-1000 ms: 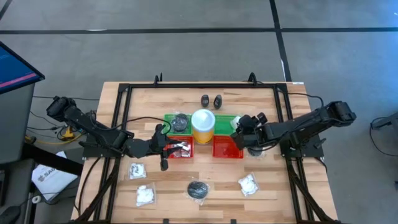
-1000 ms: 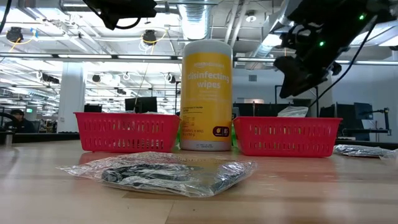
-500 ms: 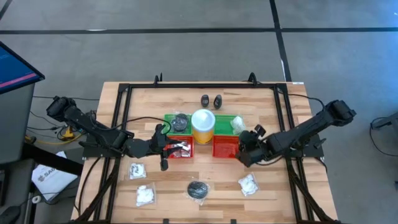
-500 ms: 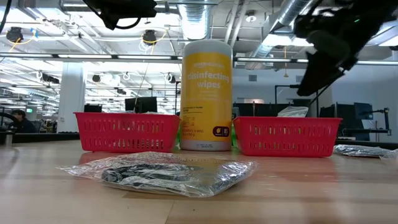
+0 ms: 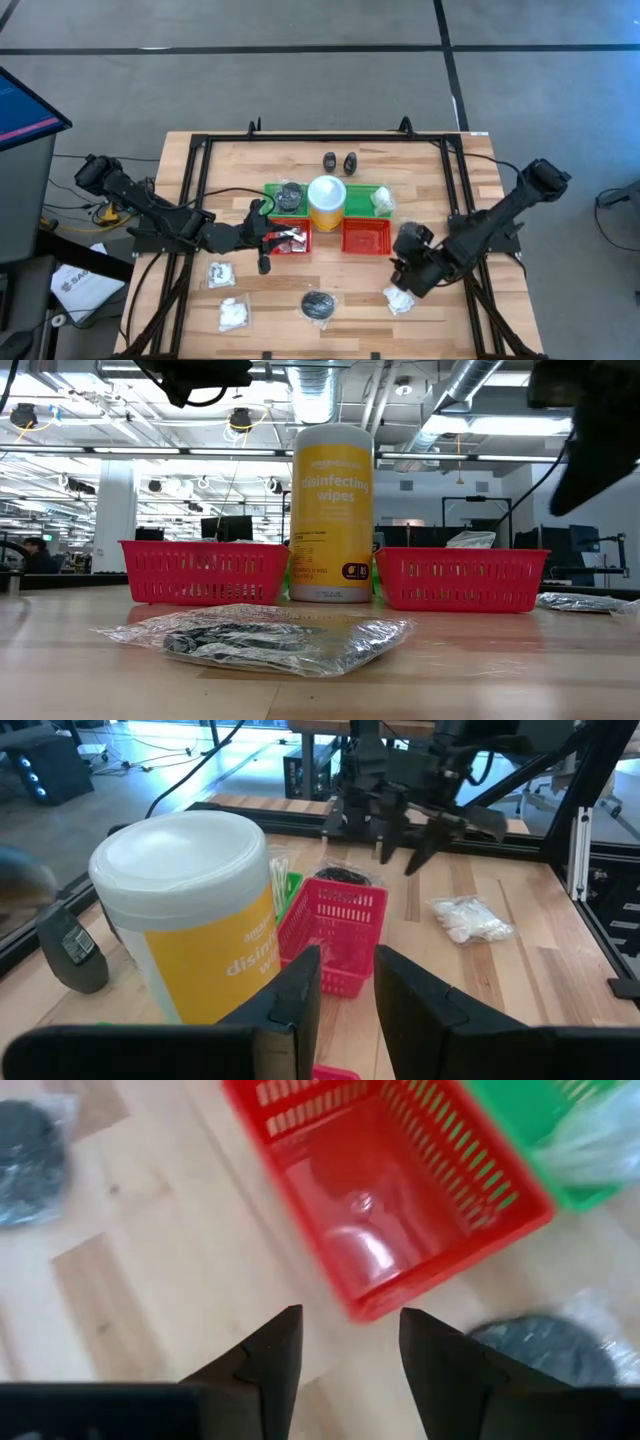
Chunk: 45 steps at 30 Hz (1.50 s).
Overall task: Pick & Place Travel size toiletries
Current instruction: Put the right vanity pack into the right green basket
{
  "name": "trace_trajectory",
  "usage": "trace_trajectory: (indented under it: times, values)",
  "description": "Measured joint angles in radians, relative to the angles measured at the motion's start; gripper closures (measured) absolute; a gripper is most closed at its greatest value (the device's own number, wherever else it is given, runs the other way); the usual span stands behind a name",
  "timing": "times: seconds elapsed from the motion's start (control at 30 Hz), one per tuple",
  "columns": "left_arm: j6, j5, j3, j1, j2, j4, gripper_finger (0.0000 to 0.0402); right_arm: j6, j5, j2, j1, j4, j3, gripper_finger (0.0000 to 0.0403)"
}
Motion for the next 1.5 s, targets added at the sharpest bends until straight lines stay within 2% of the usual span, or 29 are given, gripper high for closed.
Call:
trace_trajectory:
  times: [0.53,0.8,1.03,1.5]
  values:
    - [-0.027,0.0,0.0,0.0,0.0,0.012,0.0314,0.382,-0.103,0.004,0.182,0.011,-0.058,0.0254]
    - [-0.027,0.0,0.0,0.0,0.0,0.012,0.0314,0.498,-0.113,0.004,0.233,0.015,-0.06,0.0262]
    - [-0.034,0.001,-0.002,0.0,0.0,0.02,0.0314,0.52,-0.114,0.038,0.236,0.024,-0.06,0.0269]
    - [-0.045,0.001,-0.009,0.0,0.0,0.02,0.0314,0.564,-0.191,0.158,0.236,0.069,-0.06,0.0257]
